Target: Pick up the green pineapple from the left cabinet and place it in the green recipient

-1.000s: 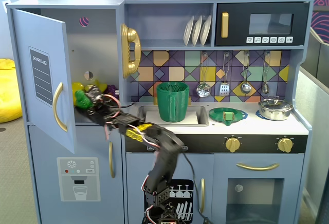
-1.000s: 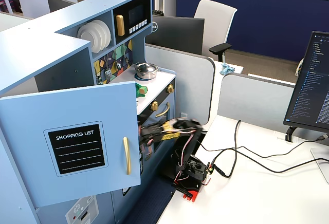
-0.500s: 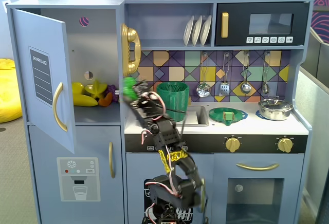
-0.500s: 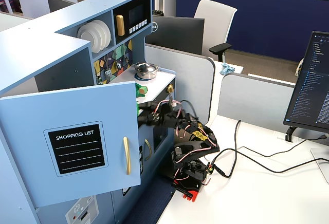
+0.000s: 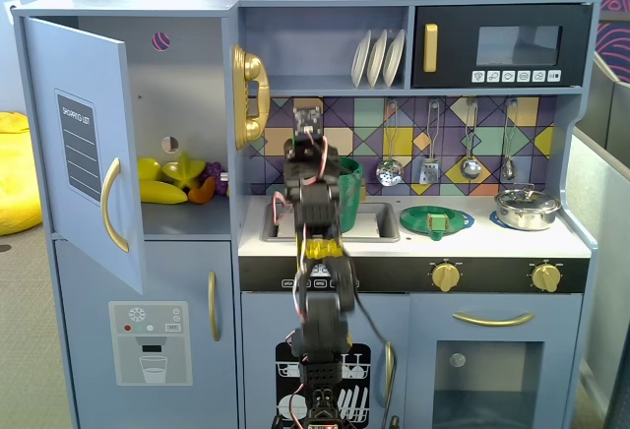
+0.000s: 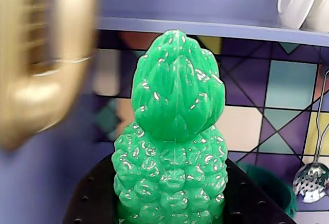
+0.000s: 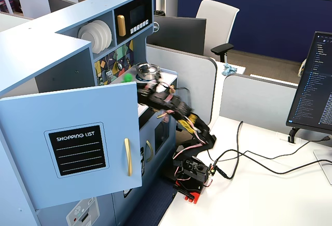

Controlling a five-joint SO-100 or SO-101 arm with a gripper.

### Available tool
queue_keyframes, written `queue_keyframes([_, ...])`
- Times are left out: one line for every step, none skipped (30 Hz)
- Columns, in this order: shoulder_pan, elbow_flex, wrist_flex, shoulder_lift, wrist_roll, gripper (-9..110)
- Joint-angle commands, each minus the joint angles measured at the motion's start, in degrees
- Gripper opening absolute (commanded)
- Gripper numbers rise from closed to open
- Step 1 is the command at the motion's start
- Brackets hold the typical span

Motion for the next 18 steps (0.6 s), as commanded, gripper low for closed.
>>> queue_keyframes([2.1, -12.0, -4.4, -12.6, 0.2, 0])
queue_keyframes([2.6, -14.2, -4.7, -15.6, 0.2, 0])
queue_keyframes([3.1, -16.4, -4.5, -18.3, 0.3, 0])
queue_keyframes([3.5, -18.4, -4.5, -20.9, 0.1, 0])
queue_keyframes([4.1, -20.4, -4.7, -23.4, 0.0, 0])
queue_keyframes([4.7, -22.6, -4.9, -25.8, 0.1, 0])
queue_keyframes([5.3, -24.3, -5.5, -27.9, 0.2, 0])
queue_keyframes([5.8, -26.0, -6.2, -29.9, 0.3, 0])
queue_keyframes([6.2, -28.1, -5.7, -31.6, 0.1, 0])
queue_keyframes([6.4, -29.7, -5.3, -33.0, -0.1, 0])
queue_keyframes([6.6, -30.5, -5.4, -34.1, -0.4, 0])
queue_keyframes([6.9, -30.8, -6.0, -34.8, -0.4, 1])
queue_keyframes([7.4, -30.8, -6.2, -35.2, 1.3, 8])
queue_keyframes([7.7, -30.8, -5.9, -35.3, 1.9, 19])
queue_keyframes([8.2, -30.8, -4.5, -35.3, 0.3, 30])
queue_keyframes([8.6, -30.8, -2.3, -35.2, -2.3, 34])
queue_keyframes([9.0, -30.4, -0.7, -35.0, -5.3, 34])
queue_keyframes([9.1, -29.7, -1.0, -34.6, -4.3, 35])
